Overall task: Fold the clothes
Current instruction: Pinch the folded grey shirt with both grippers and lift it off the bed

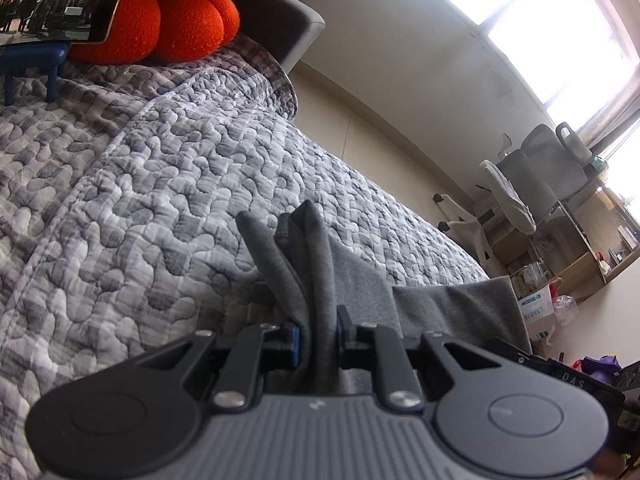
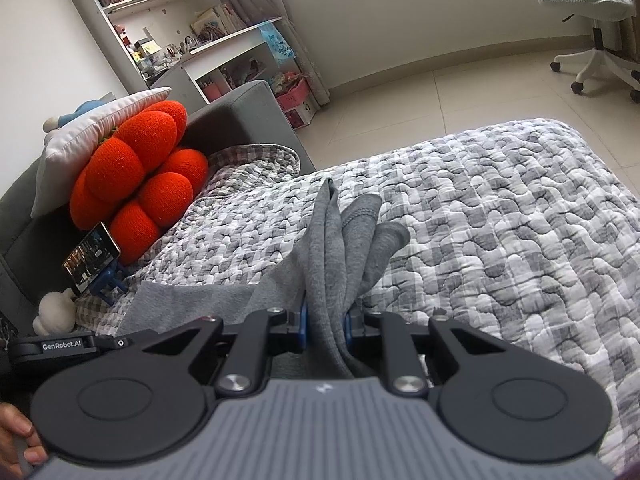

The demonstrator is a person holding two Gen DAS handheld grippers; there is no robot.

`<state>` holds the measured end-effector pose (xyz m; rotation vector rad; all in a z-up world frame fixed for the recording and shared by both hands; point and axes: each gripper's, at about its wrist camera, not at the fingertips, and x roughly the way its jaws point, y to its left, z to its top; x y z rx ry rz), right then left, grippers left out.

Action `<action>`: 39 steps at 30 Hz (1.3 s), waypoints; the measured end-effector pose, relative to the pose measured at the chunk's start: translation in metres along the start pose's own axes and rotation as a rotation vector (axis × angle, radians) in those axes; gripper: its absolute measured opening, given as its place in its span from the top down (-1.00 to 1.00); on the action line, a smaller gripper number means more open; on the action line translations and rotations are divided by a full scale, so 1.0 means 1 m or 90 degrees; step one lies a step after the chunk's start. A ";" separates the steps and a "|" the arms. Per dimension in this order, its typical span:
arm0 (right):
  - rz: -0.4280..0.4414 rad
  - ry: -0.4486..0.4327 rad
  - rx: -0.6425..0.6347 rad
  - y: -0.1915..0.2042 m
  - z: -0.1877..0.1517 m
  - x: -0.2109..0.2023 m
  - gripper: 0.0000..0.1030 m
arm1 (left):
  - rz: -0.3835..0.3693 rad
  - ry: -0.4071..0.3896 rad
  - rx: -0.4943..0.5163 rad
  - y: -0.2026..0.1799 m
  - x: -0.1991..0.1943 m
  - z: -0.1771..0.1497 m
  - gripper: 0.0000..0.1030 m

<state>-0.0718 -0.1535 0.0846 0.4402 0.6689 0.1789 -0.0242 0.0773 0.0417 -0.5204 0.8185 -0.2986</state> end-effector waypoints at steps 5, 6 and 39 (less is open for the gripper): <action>-0.005 -0.012 0.001 0.002 0.000 -0.002 0.61 | -0.006 -0.004 0.002 0.000 -0.001 0.000 0.69; -0.006 -0.015 0.001 0.003 0.000 -0.003 0.61 | -0.008 -0.006 0.003 -0.001 -0.002 0.000 0.69; -0.018 -0.055 -0.060 0.055 0.002 0.007 0.61 | -0.012 -0.041 0.032 -0.008 -0.017 0.001 0.69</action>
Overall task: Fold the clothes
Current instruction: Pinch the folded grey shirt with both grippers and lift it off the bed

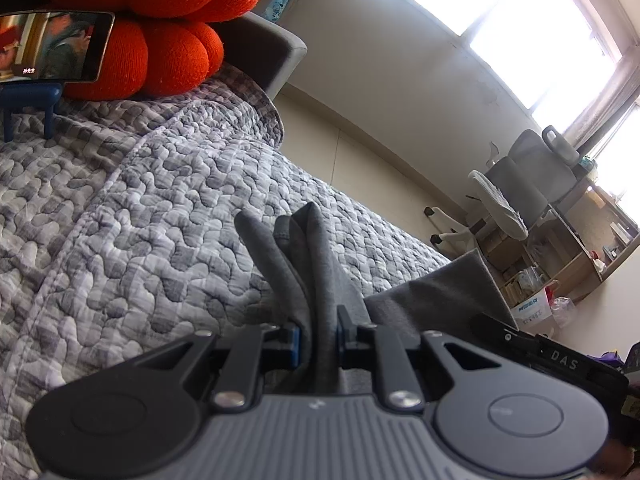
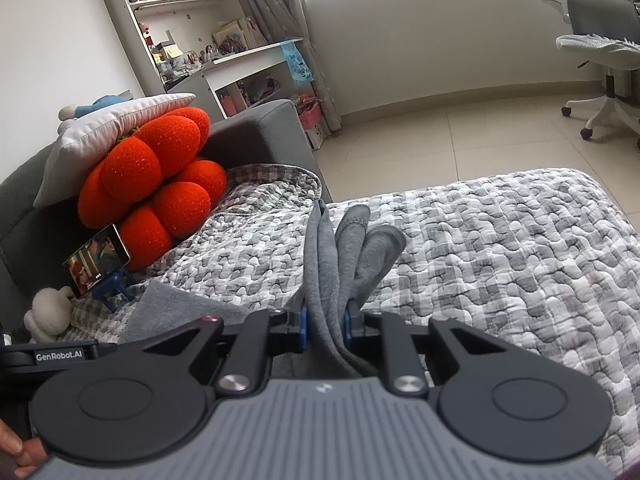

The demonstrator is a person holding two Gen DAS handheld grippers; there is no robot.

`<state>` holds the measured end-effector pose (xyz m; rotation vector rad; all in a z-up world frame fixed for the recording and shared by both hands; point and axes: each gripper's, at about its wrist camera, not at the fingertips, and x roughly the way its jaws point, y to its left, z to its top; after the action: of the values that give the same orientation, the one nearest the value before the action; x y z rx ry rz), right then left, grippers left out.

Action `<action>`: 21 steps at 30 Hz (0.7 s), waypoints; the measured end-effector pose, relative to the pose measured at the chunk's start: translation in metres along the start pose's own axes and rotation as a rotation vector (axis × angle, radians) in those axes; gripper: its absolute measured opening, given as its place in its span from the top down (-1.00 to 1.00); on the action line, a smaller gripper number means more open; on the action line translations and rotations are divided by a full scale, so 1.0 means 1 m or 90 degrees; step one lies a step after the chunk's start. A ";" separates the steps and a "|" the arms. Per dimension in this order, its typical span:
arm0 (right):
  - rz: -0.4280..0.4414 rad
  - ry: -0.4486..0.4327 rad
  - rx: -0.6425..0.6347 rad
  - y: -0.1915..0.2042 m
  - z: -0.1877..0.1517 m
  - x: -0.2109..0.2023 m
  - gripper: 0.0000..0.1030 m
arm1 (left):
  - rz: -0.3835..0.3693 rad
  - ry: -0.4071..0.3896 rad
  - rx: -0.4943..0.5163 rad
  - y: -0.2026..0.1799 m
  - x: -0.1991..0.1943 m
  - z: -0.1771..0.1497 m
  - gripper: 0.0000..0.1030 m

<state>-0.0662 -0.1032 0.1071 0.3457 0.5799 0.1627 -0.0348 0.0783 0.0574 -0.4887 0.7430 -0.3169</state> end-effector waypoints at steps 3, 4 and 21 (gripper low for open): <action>-0.002 -0.006 -0.003 0.001 0.000 -0.001 0.61 | -0.001 -0.001 0.002 -0.001 0.000 -0.001 0.69; -0.003 -0.007 -0.005 0.002 -0.001 -0.001 0.61 | -0.002 -0.002 0.003 -0.001 0.000 -0.001 0.69; -0.018 -0.010 -0.026 0.007 -0.003 0.000 0.61 | 0.004 -0.001 0.011 -0.003 0.000 -0.002 0.69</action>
<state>-0.0682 -0.0956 0.1072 0.2991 0.5646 0.1448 -0.0367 0.0752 0.0580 -0.4702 0.7401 -0.3168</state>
